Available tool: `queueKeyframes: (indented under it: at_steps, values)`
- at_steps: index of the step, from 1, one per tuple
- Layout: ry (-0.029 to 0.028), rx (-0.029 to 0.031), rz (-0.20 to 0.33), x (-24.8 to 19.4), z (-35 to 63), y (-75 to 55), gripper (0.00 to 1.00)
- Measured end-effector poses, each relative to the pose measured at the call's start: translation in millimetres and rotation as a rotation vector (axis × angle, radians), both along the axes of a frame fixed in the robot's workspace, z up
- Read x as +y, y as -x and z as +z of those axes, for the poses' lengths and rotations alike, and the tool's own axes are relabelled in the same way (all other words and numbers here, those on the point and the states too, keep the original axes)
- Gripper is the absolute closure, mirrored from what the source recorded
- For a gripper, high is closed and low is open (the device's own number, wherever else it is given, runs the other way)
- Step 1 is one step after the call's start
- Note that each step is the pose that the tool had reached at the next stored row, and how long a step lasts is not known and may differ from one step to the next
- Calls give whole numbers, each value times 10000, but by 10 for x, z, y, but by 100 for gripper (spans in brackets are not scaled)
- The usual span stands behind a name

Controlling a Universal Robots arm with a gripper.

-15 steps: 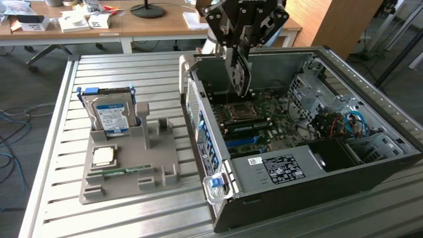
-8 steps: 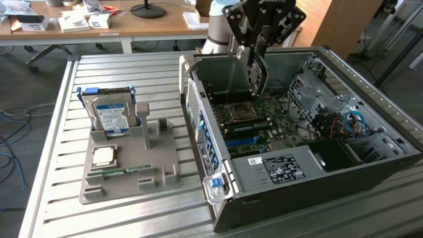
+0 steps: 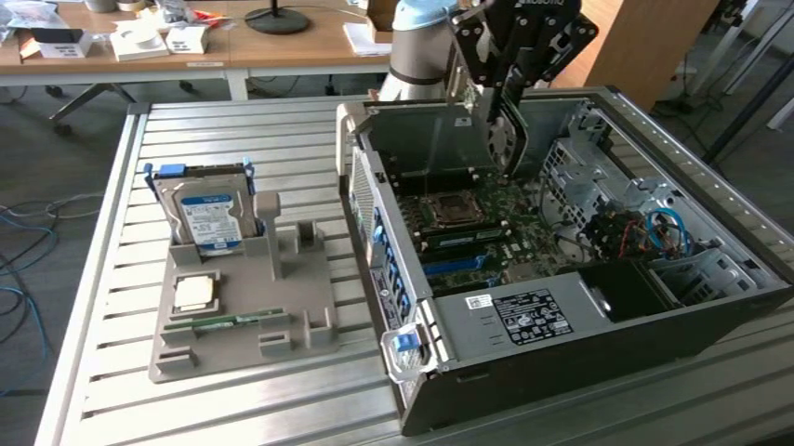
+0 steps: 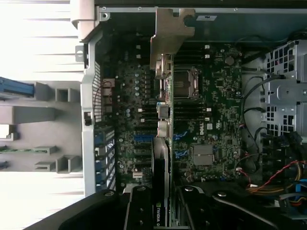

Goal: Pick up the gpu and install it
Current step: 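Pick up the gpu and move the gpu toward the slot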

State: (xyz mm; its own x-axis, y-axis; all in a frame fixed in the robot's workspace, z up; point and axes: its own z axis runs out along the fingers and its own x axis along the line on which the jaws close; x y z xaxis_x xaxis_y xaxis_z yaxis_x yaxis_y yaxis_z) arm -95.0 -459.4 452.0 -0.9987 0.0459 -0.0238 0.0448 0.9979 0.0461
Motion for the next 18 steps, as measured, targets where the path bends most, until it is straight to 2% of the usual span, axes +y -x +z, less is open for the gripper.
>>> queueKeyframes:
  at_steps: [18]
  values:
    - [0, 18, 1, 0, 0, -517, 74]
